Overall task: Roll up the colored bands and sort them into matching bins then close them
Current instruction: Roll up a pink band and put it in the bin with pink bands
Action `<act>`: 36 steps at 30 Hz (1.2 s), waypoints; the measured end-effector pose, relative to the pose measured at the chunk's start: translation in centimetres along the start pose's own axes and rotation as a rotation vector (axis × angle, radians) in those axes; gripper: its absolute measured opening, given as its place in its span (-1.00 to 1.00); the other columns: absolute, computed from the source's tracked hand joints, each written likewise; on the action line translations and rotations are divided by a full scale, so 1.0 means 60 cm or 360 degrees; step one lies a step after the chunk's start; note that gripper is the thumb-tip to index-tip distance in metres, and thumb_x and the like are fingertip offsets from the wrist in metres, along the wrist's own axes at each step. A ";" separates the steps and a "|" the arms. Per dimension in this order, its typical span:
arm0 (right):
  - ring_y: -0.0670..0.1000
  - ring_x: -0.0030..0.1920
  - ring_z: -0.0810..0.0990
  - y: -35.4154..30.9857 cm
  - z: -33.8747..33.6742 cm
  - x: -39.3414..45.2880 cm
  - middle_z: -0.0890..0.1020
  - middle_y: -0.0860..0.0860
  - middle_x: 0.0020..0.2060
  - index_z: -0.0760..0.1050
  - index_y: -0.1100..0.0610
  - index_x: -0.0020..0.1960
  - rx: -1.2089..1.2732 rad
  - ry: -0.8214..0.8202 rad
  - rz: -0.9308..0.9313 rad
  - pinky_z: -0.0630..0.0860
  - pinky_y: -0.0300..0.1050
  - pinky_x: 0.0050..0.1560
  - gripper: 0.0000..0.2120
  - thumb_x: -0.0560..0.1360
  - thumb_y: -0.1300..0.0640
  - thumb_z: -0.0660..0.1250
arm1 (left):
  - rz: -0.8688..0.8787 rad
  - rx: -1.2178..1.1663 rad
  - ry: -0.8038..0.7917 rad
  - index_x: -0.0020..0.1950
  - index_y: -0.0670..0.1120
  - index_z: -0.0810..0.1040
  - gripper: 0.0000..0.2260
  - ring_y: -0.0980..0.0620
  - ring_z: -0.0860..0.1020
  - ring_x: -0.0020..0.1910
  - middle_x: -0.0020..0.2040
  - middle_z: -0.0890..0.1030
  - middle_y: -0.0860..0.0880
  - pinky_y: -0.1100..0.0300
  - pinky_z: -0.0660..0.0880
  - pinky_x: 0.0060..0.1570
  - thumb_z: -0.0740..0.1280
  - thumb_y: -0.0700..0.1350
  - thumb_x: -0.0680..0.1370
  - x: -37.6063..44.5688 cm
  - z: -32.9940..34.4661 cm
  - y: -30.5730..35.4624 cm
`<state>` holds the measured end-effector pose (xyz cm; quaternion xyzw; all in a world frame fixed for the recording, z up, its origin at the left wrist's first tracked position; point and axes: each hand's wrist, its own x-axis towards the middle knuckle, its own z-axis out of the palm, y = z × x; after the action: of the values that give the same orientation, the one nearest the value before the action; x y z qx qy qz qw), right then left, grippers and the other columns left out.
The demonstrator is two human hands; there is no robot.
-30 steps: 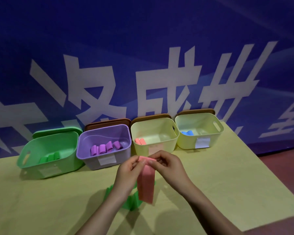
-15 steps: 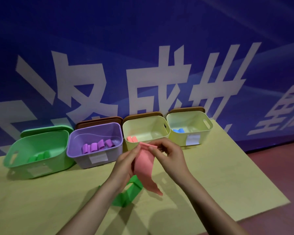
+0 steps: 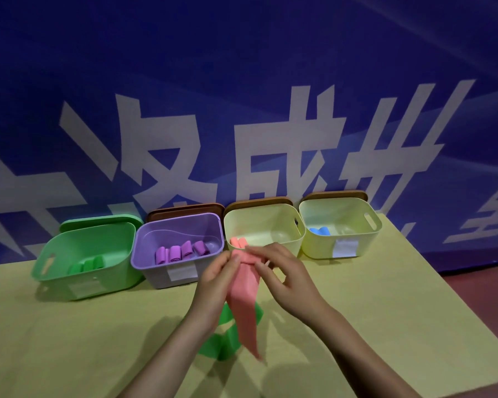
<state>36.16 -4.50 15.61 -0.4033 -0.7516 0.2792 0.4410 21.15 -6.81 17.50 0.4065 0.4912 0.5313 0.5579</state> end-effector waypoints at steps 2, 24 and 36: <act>-0.11 -0.06 0.56 -0.006 0.011 0.002 0.61 -0.05 -0.05 0.49 -0.09 0.29 0.0283 -0.0014 0.0321 0.50 -0.25 -0.04 -0.64 0.51 -0.09 0.24 | 0.0108 0.0139 0.0052 -0.11 0.05 0.62 -0.83 0.26 0.59 -0.22 -0.20 0.67 0.16 0.35 0.48 -0.19 0.25 -0.11 0.59 0.005 0.000 0.006; -0.18 -0.32 0.49 -0.024 0.025 0.018 0.62 0.00 -0.31 0.61 0.19 -0.16 0.0418 0.0380 0.0337 0.39 -0.34 -0.27 -0.97 0.46 0.24 0.41 | -0.0067 0.0390 0.0124 -0.14 0.10 0.54 -0.82 0.21 0.51 -0.18 -0.17 0.57 0.14 0.29 0.44 -0.21 0.20 0.01 0.61 -0.001 0.006 0.015; -0.07 -0.17 0.52 -0.006 -0.017 -0.015 0.58 -0.04 -0.21 0.64 0.13 0.02 -0.0410 0.0219 -0.0344 0.45 -0.25 -0.15 -0.89 0.49 0.20 0.40 | -0.0111 0.0112 -0.0019 -0.04 -0.09 0.69 -0.79 0.02 0.63 -0.04 -0.06 0.71 -0.07 0.18 0.49 0.04 0.30 -0.02 0.55 -0.015 0.012 -0.004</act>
<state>37.19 -5.42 15.93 -0.3915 -0.7882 0.1033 0.4634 21.97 -7.68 17.50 0.4116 0.5200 0.4914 0.5645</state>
